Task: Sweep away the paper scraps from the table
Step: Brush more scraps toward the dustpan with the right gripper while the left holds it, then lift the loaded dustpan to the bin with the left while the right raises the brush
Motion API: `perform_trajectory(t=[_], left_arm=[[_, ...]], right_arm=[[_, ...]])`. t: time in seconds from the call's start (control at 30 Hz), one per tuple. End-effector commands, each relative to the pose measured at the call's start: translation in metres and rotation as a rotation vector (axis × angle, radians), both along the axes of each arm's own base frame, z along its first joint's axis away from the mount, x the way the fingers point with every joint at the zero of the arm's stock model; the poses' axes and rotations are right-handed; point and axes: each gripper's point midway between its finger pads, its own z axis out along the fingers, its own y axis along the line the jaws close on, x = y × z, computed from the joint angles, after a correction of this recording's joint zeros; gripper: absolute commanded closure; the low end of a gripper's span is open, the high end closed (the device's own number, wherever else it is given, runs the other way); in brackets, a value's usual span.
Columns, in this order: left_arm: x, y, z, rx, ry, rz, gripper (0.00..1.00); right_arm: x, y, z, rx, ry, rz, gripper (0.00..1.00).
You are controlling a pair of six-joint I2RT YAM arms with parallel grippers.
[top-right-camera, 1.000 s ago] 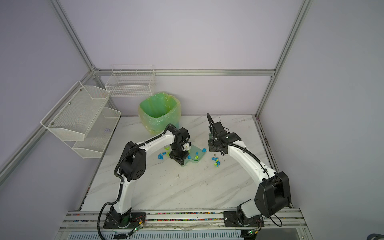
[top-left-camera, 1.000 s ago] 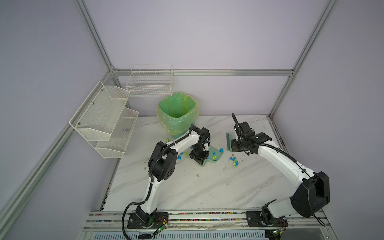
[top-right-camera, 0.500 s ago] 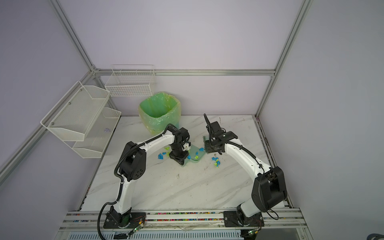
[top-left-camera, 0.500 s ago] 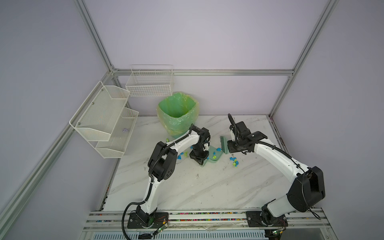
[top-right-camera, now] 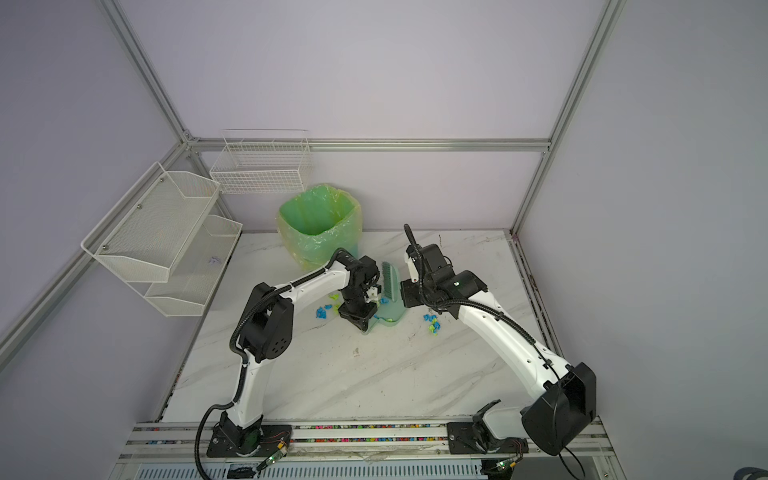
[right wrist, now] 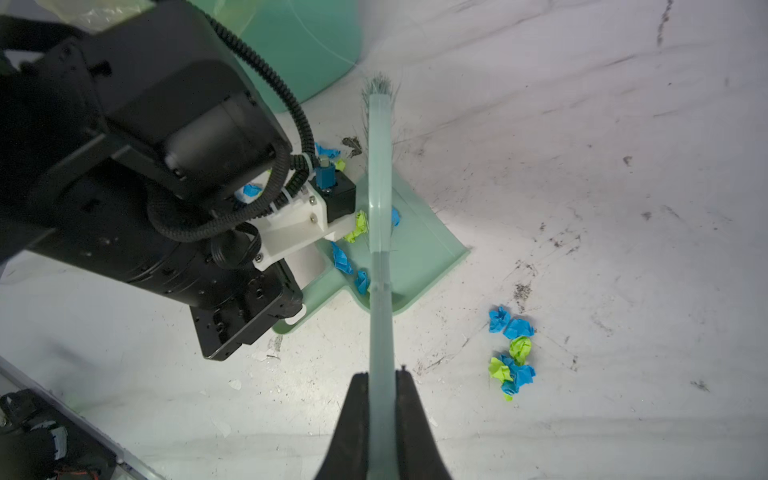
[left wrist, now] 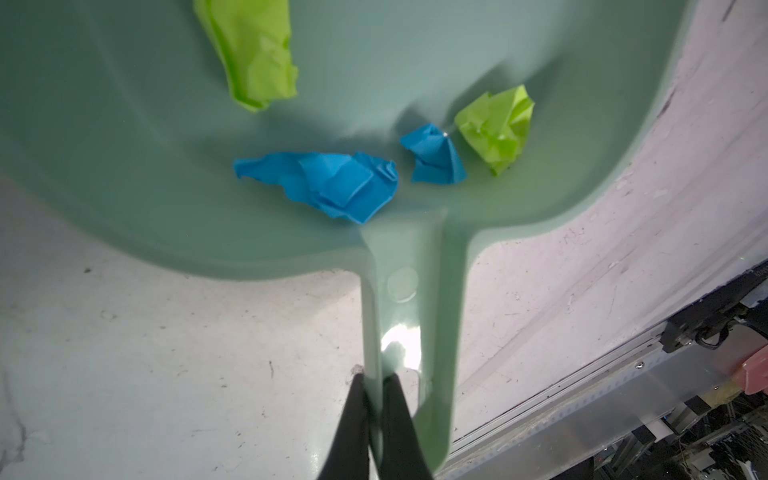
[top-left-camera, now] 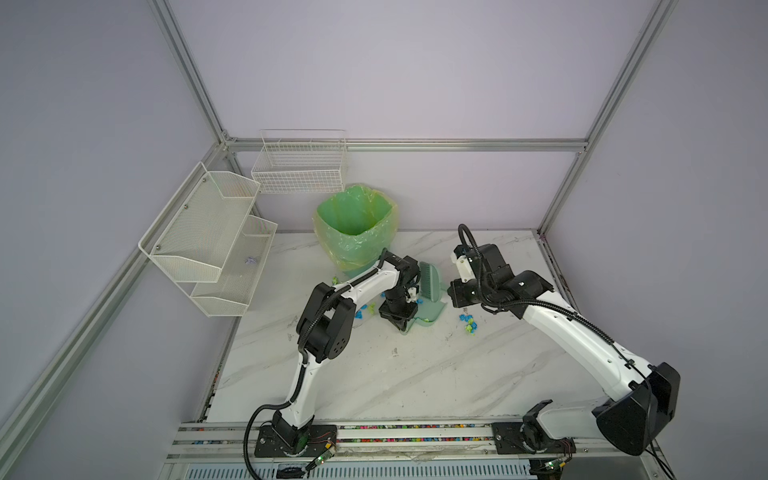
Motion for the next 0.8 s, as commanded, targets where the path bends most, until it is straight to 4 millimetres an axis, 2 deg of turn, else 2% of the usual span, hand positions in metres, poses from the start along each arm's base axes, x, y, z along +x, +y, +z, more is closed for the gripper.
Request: perform_trajectory(t=[0.0,0.47,0.77], left_arm=[[0.017,-0.012,0.021,-0.059,-0.074,0.013,1.00],[0.032,-0.009,0.046,-0.089,-0.223,0.031,1.00],[0.045,-0.002,0.076,-0.060,-0.304,0.039,1.00]], right_arm=[[0.008,-0.019,0.008,-0.047,-0.033,-0.112,1.00],[0.014,-0.052,0.034,-0.061,-0.123,-0.307,1.00],[0.024,-0.058,0.028,-0.090,-0.133,-0.369,1.00]])
